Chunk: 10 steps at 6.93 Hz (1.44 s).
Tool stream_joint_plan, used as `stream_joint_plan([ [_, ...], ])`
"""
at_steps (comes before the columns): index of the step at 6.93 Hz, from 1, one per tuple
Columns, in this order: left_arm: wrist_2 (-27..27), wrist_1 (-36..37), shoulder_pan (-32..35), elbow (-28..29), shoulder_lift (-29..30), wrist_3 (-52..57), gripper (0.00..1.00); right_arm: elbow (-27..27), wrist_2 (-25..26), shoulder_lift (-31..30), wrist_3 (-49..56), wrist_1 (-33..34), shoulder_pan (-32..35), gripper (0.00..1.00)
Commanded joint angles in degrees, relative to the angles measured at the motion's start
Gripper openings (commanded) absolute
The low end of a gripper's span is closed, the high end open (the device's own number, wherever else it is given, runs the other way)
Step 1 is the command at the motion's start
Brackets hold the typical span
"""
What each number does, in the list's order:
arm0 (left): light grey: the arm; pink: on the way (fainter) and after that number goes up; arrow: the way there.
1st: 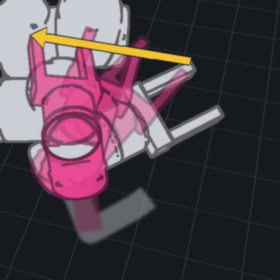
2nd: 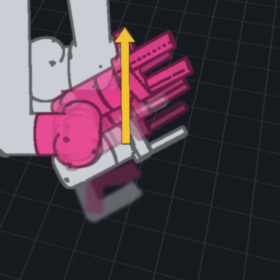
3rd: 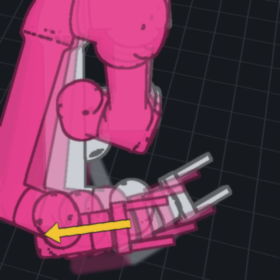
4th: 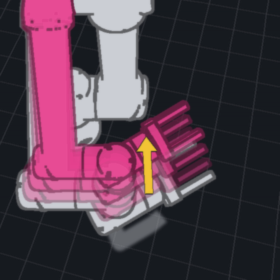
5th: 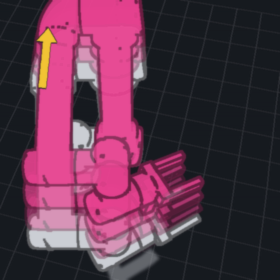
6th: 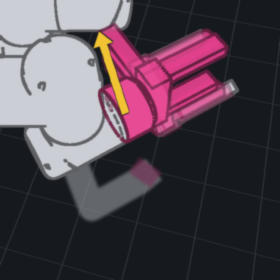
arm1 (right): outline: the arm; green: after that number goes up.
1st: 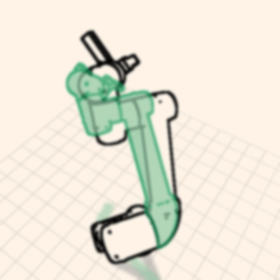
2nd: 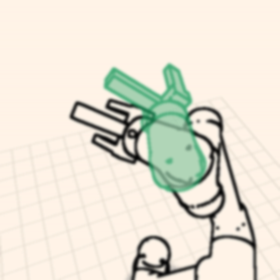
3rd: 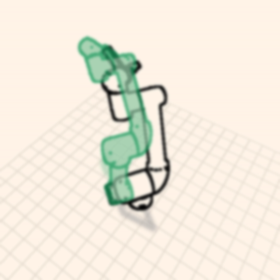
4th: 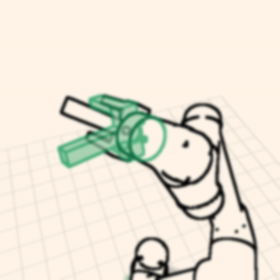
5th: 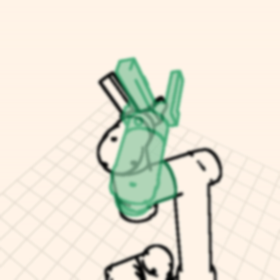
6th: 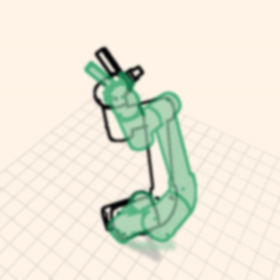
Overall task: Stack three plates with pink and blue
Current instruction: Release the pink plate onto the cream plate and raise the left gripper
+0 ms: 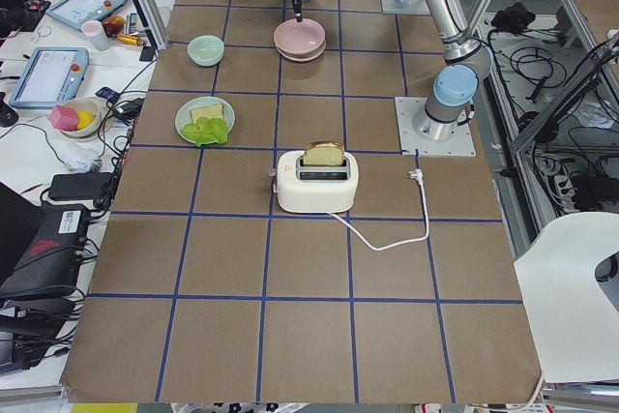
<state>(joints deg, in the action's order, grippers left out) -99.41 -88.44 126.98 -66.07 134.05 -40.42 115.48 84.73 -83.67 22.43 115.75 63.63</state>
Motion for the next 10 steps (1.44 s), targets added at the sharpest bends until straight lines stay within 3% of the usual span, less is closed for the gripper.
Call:
stream_joint_plan([
  [1, 0.01, 0.02, -0.06, 0.07, 0.68, -0.01, 0.0, 0.01, 0.0, 0.26, 0.07, 0.17, 0.0, 0.0],
  [4, 0.62, 0.37, -0.06, 0.15, 0.77, -0.27, 0.05, -0.07, 0.09, 0.27, -0.02, 0.09, 0.0, 0.0],
  [5, 0.62, 0.37, -0.06, 0.07, 0.77, -0.71, 0.62, -0.07, 0.09, 0.09, -0.28, 0.0, 0.0, 0.0],
  [6, 0.54, 0.2, -0.06, -0.02, 0.77, -0.8, 0.89, -0.07, 0.09, 0.09, -0.37, 0.0, 0.0, 0.0],
  [7, 0.36, -0.06, -0.06, -0.46, -0.27, -0.63, 1.0, -0.07, 0.0, 0.09, -0.46, 0.0, 0.09, 0.0],
  [10, -0.69, -3.49, -0.41, 0.15, -4.48, 0.34, 1.0, 0.28, -0.27, -0.08, -2.21, 0.0, 0.35, 0.0],
])
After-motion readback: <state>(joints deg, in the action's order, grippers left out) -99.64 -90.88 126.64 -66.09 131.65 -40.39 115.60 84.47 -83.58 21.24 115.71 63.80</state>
